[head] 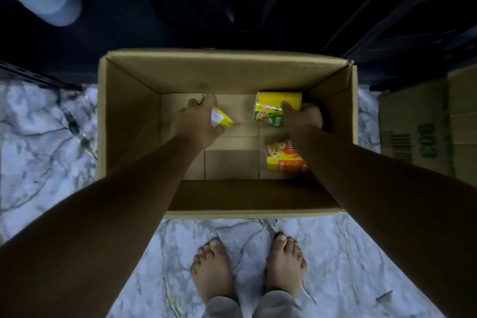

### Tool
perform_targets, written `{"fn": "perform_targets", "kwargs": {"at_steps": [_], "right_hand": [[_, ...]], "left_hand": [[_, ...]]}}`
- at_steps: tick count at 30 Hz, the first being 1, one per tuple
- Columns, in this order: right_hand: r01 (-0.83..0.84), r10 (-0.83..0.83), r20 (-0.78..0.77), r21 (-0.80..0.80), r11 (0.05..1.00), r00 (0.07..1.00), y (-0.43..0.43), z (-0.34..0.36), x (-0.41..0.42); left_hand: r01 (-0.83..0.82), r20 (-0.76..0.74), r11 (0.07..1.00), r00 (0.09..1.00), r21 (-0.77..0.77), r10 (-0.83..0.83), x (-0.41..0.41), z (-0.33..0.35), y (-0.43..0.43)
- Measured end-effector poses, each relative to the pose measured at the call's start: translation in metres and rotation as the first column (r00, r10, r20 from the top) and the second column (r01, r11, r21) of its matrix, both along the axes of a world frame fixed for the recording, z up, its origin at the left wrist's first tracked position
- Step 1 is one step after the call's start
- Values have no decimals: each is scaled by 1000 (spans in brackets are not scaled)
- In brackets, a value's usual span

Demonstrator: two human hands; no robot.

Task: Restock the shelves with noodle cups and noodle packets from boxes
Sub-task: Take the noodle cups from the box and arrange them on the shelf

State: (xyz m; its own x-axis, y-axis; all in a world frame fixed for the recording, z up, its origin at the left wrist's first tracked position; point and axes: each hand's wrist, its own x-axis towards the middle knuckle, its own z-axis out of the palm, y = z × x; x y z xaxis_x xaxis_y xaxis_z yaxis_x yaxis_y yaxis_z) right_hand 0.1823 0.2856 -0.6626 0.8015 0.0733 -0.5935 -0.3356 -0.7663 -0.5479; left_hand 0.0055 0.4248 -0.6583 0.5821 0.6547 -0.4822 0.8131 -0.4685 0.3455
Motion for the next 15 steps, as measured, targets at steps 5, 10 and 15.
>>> {"fn": "perform_targets", "kwargs": {"at_steps": [5,10,15], "right_hand": [[-205,195,180,39,978,964,-6,10,-27],[-764,666,461,40,644,586,-22,5,-50],[-924,907,392,-271,272,152,-34,12,-61]], "left_hand": [[-205,185,979,961,-16,204,-26,11,-10],[-292,264,950,913,-112,312,-57,16,-17],[-261,166,946,941,-193,294,-76,13,-26]]}}
